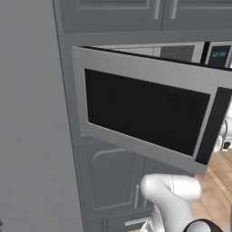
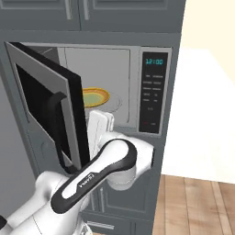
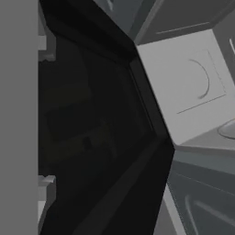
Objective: Pick the chicken drumstick from the counter and place it in the microwave. Then turn on the microwave.
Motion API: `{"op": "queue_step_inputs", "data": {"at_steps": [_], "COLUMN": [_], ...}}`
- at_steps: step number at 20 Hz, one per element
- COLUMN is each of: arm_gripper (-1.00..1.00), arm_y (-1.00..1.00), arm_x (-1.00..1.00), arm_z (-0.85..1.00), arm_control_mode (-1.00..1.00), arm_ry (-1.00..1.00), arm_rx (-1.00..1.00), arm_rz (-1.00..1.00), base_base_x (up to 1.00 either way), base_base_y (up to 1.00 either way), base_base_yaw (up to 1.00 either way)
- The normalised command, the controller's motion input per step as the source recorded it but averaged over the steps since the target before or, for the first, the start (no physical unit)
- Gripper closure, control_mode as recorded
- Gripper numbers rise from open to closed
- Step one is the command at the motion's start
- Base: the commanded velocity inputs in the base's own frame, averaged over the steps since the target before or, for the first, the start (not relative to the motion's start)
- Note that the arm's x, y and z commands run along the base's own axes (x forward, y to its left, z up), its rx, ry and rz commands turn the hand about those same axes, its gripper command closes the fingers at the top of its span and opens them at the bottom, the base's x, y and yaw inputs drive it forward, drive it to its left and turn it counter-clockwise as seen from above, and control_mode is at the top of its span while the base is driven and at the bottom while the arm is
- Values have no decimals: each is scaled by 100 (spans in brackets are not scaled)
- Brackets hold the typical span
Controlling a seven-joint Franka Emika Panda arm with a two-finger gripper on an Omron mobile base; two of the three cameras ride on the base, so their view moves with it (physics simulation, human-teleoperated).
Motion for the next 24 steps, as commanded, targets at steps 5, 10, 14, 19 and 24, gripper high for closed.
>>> {"op": "queue_step_inputs", "data": {"at_steps": [5, 10, 14, 19, 24], "arm_gripper": [-100, -100, -100, -100, -100], "arm_y": [51, 63, 66, 63, 66], "arm_x": [-51, -37, -28, -38, -47], "arm_z": [5, 1, 0, 0, 0], "arm_control_mode": [-100, -100, -100, -100, -100], "arm_ry": [0, 0, 0, 0, 0], "arm_rx": [1, 3, 6, 5, 5], "arm_rz": [10, 10, 10, 11, 9], "base_base_x": [0, 0, 0, 0, 0], "base_base_y": [0, 0, 0, 0, 0], "base_base_yaw": [0, 0, 0, 0, 0]}}
